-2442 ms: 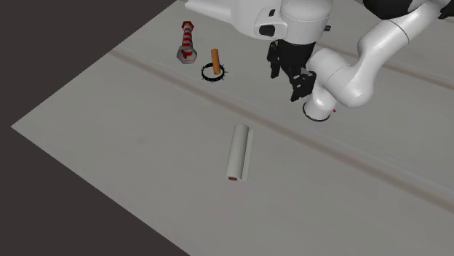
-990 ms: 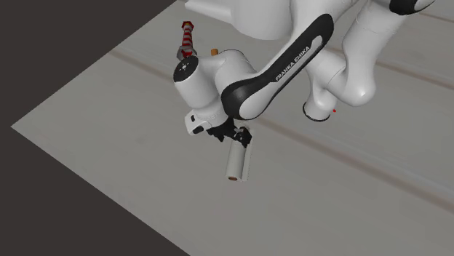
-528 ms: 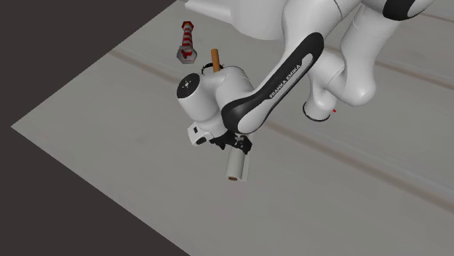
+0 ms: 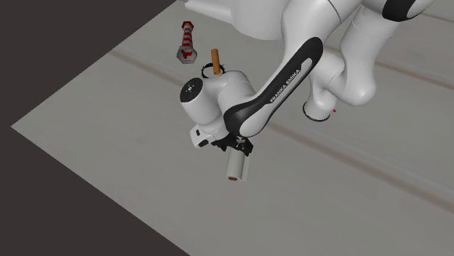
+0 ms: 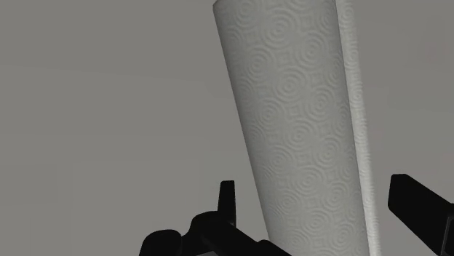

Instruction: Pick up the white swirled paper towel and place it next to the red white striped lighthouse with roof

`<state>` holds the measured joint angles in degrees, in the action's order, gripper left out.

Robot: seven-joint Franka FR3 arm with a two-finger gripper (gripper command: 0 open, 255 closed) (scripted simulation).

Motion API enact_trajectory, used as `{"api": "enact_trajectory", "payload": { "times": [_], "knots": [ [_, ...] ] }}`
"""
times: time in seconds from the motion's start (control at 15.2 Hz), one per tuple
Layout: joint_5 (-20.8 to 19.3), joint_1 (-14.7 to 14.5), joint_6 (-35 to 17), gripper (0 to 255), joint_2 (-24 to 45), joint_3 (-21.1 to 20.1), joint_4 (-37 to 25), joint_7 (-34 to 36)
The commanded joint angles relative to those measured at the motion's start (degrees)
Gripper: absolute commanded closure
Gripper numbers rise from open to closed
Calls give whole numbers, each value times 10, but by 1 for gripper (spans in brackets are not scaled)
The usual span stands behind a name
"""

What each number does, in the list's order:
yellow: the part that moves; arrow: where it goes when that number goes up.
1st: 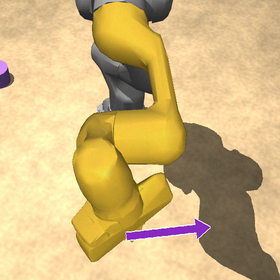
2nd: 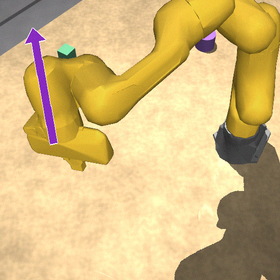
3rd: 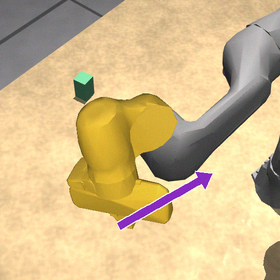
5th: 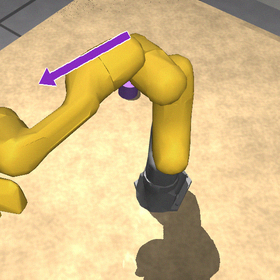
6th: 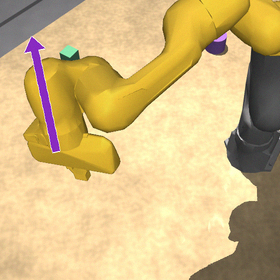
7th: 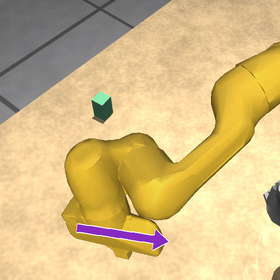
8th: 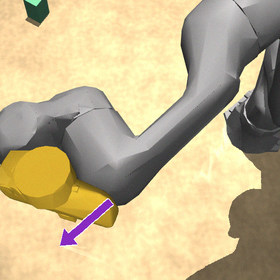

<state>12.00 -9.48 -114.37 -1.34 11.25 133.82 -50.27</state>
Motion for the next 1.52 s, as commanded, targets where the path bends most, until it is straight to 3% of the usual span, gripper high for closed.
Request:
{"api": "enact_trajectory", "payload": {
  "times": [0.0, 0.07, 0.66, 1.45],
  "knots": [
    [0, 0, 0, 0, 0, 0, 0, 0],
    [0, 0, 0, 255, 0, 0, 0, 0],
    [0, 0, 0, 255, 0, 0, 0, 0],
    [-17, 1, 90, 255, -51, 0, -43, 25]
  ]
}}
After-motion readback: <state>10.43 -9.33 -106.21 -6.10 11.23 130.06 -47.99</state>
